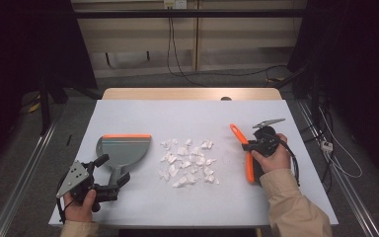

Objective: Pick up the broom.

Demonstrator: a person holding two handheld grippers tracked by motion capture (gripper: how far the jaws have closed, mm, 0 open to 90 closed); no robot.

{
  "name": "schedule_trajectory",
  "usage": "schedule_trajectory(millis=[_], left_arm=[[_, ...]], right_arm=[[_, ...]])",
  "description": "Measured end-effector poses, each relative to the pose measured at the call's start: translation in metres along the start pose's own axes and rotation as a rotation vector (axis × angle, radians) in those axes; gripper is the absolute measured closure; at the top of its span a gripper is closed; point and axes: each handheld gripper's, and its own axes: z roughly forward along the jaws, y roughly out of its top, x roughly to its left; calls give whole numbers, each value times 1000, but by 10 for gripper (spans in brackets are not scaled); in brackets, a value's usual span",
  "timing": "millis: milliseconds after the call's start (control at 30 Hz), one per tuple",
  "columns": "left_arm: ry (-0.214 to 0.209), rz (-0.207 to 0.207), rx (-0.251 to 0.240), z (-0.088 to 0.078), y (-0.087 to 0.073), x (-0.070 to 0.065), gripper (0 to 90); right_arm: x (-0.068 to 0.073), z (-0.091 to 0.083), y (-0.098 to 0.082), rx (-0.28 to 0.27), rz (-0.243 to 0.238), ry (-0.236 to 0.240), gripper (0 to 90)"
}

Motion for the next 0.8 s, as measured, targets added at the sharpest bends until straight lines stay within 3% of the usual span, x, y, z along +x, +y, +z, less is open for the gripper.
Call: schedule_trajectory(millis=[100,133,333,433,467,600,633,800], left_arm=[[2,1,1,1,0,-1,24],[1,3,2,1,0,-1,24],[1,6,-3,2,2,-5,24],[3,2,-10,3,2,-6,24],[4,0,-12,3,2,-7,24],[1,-4,-20,4,3,-9,24],[0,-4,-21,4,4,-10,24],[5,-5,-34,5,6,-12,24]], right_arm=[[-4,-16,-2,-96,31,23,717],[-3,-28,-5,-170,41,9,717],[5,-45,-15,-266,31,-25,717],[7,-51,-19,-310,38,-8,717],[5,-55,-23,-344,62,8,717],[2,-60,-28,-393,100,47,717],[-1,-65,-31,-431,110,61,717],[-2,-73,-36,-511,118,97,716]])
